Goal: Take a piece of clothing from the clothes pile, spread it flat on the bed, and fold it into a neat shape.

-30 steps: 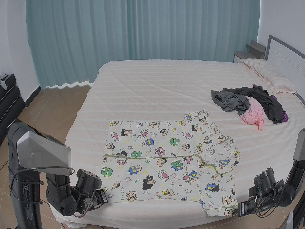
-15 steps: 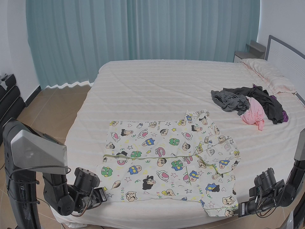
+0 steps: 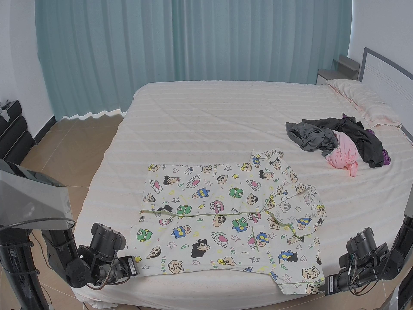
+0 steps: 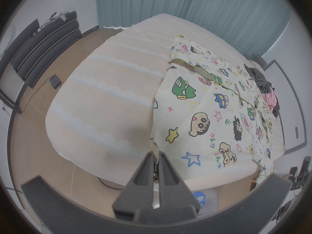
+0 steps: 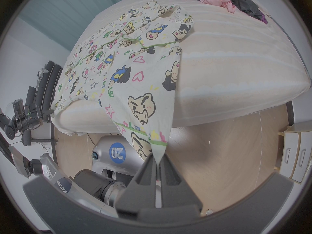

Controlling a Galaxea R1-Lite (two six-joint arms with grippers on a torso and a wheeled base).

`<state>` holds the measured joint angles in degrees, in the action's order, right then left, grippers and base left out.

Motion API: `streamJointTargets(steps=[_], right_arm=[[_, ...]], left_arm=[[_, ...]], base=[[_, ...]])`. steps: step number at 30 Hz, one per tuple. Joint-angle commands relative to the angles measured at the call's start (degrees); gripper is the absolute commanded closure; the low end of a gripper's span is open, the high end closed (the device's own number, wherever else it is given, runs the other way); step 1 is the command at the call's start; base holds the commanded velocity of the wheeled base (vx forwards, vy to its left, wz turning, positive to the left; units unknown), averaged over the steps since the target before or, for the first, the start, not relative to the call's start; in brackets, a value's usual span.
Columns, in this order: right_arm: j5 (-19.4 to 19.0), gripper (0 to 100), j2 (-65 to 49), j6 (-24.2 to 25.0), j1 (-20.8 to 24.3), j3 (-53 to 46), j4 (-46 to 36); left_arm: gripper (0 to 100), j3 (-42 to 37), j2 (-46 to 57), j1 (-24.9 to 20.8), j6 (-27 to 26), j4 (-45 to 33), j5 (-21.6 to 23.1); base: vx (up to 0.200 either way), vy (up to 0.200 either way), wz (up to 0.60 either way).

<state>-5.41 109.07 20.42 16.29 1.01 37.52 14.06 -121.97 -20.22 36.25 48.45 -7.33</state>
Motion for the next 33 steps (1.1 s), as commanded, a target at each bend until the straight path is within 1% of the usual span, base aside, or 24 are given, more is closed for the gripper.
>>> streamJointTargets(steps=[1, 3, 4, 8, 12, 17, 18, 19, 22, 27, 29, 30, 31, 32, 33], right_arm=[[0.0, 100, -1.3, -0.1, 0.7, -1.0, -1.6], [0.0, 100, -1.3, -0.1, 0.8, -1.0, -1.7], [0.1, 100, -2.0, -0.2, 0.9, -1.0, -2.1], [0.4, 100, -3.4, -0.2, 2.0, -1.0, -4.7], [0.7, 100, -5.1, -0.1, 1.9, -1.0, -4.1], [0.1, 100, -9.7, 0.5, 1.5, 0.7, -4.0], [0.1, 100, -10.6, 0.6, 1.4, 1.7, -3.9], [0.1, 100, -10.6, 0.6, 1.4, 1.7, -3.9], [0.0, 100, -11.6, 2.3, -0.1, 5.4, -4.0], [0.0, 100, -10.7, 2.5, -1.2, 10.0, -4.4], [0.0, 100, -10.6, 2.6, -1.6, 11.1, -4.6], [0.0, 100, -9.8, 2.6, -2.6, 13.0, -4.6], [0.0, 100, -9.5, 2.6, -2.8, 13.3, -4.6], [0.0, 100, -8.6, 2.6, -3.6, 14.9, -4.6], [0.0, 100, -8.3, 2.6, -3.9, 15.4, -4.6]], left_arm=[[100, 0.3, 1.9, 2.6, -1.7, -0.8, 2.3], [100, 0.4, 1.8, 2.6, -1.7, -0.9, 2.8], [100, 0.4, 1.6, 2.8, -1.8, -1.1, 4.0], [100, 0.4, 1.6, 2.7, -1.9, -1.2, 4.3], [100, 0.7, 2.1, 2.7, -1.8, -1.2, 4.3], [100, 3.7, 3.4, 2.7, -1.7, -3.2, 4.3], [100, 6.0, 5.0, 2.7, -1.6, -6.3, 4.3], [100, 6.0, 5.0, 2.7, -1.6, -6.3, 4.3], [100, 13.6, 9.6, 2.7, -1.3, -18.0, 4.3], [100, 22.6, 9.9, 3.1, -1.3, -27.6, 4.3], [100, 24.2, 9.8, 3.1, -1.3, -29.0, 4.3], [100, 26.8, 9.6, 3.2, -1.3, -31.7, 4.3], [100, 27.3, 9.6, 3.2, -1.3, -32.2, 4.3], [100, 29.9, 8.3, 3.2, -1.3, -34.6, 4.3], [100, 30.6, 8.0, 3.2, -1.3, -35.3, 4.3]], base=[[0.0, 0.0, 0.0], [0.0, 0.0, 0.0], [0.0, 0.0, 0.0], [0.0, 0.0, 0.0], [0.0, 0.0, 0.0], [0.0, 0.0, 0.0], [0.0, 0.0, 0.0], [0.0, 0.0, 0.0], [0.0, 0.0, 0.0], [0.0, 0.0, 0.0], [0.0, 0.0, 0.0], [0.0, 0.0, 0.0], [0.0, 0.0, 0.0], [0.0, 0.0, 0.0], [0.0, 0.0, 0.0]])
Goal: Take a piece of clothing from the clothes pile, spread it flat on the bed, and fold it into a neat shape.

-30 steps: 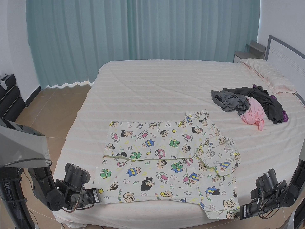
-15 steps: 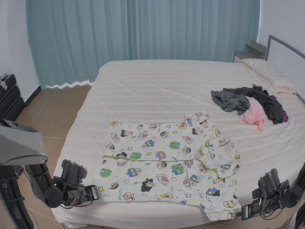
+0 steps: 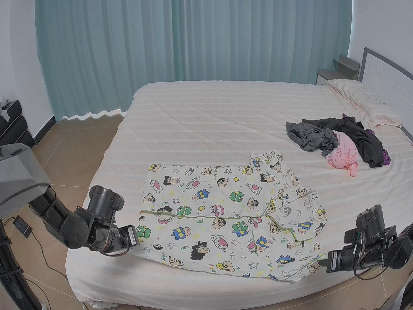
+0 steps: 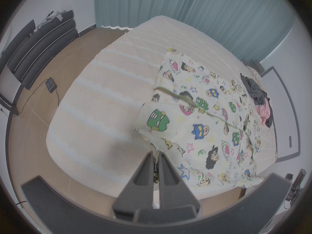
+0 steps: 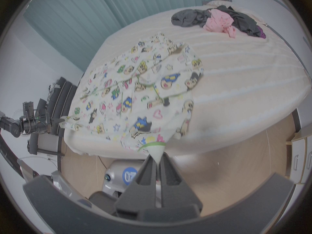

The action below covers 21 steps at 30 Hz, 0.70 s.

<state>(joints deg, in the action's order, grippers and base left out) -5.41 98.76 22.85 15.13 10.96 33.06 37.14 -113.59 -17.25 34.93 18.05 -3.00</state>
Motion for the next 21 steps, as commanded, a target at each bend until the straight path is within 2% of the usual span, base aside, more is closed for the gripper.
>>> streamJointTargets(steps=[1, 8, 15, 21], right_arm=[[0.0, 100, 2.8, 0.2, -3.4, 6.6, -0.2], [0.1, 100, 6.3, 0.2, -6.5, 12.6, -0.1], [0.5, 100, 7.4, 0.2, -8.2, 18.7, -1.4], [0.7, 100, 5.8, 0.5, -8.2, 20.4, -3.6]], left_arm=[[100, 9.3, -1.3, 0.3, 0.1, -6.7, 0.0], [100, 20.2, -5.8, 1.9, 0.1, -18.1, 0.5], [100, 29.6, -7.5, 3.5, 2.8, -29.0, 6.6], [100, 30.2, -7.5, 4.6, 2.9, -30.8, 7.1]], base=[[0.0, 0.0, 0.0], [0.0, 0.0, 0.0], [0.0, 0.0, 0.0], [0.0, 0.0, 0.0]])
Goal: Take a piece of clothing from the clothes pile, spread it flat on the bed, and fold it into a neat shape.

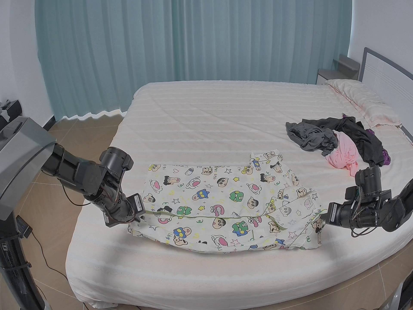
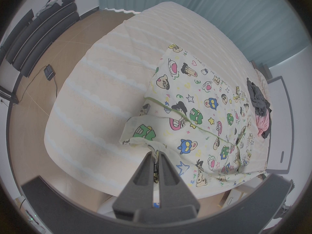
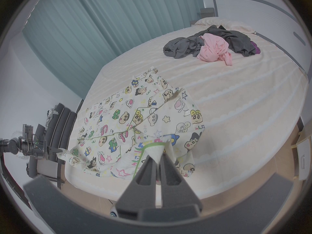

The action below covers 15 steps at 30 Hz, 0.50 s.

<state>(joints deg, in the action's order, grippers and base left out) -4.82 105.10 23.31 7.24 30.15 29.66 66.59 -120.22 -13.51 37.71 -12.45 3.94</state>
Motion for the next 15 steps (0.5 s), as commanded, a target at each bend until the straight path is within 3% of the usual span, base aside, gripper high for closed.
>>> streamJointTargets(steps=[1, 7, 10, 15], right_arm=[[0.1, 100, -0.7, 0.1, -0.3, 1.2, -0.2], [0.2, 100, -5.0, -0.1, 0.0, 0.6, -3.6], [0.1, 100, -9.6, -0.5, 0.4, 1.0, -10.4], [0.1, 100, -13.2, -0.9, 0.6, 0.4, -14.9]], left_arm=[[100, 0.7, -0.9, 0.9, 0.1, -0.3, 0.2], [100, -0.9, 0.8, 1.3, -0.4, -4.0, 0.1], [100, -2.2, 3.3, 1.3, -3.1, -8.8, 0.2], [100, -6.0, 6.3, 0.9, -5.8, -12.1, 0.2]], base=[[0.0, 0.0, 0.0], [0.0, 0.0, 0.0], [0.0, 0.0, 0.0], [0.0, 0.0, 0.0]])
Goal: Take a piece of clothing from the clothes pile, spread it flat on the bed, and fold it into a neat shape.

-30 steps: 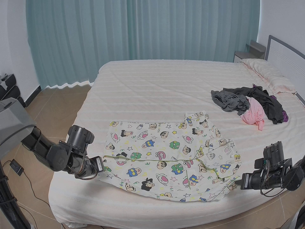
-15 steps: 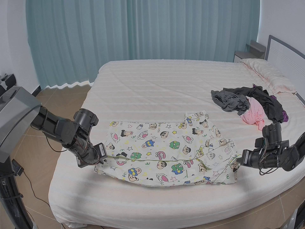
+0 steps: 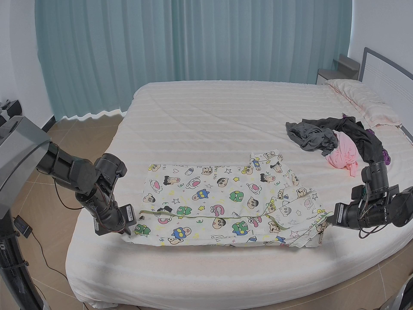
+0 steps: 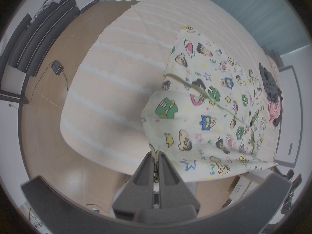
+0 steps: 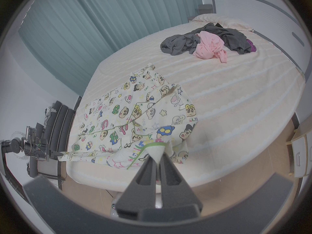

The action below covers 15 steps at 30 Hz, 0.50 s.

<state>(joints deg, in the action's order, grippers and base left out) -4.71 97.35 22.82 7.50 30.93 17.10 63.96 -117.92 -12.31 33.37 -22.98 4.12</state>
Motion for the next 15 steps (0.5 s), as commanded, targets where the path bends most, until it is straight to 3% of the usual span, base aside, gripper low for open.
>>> streamJointTargets(steps=[1, 15], right_arm=[[0.0, 100, -6.0, -0.6, 0.3, -0.7, -3.0], [-0.6, 100, -13.9, -4.5, 0.2, -4.6, -12.3]], left_arm=[[100, -4.2, 4.5, -0.4, -1.5, -1.5, 0.0], [100, -10.1, 6.2, -2.9, -3.1, -1.7, -0.2]], base=[[0.0, 0.0, 0.0], [0.0, 0.0, 0.0]])
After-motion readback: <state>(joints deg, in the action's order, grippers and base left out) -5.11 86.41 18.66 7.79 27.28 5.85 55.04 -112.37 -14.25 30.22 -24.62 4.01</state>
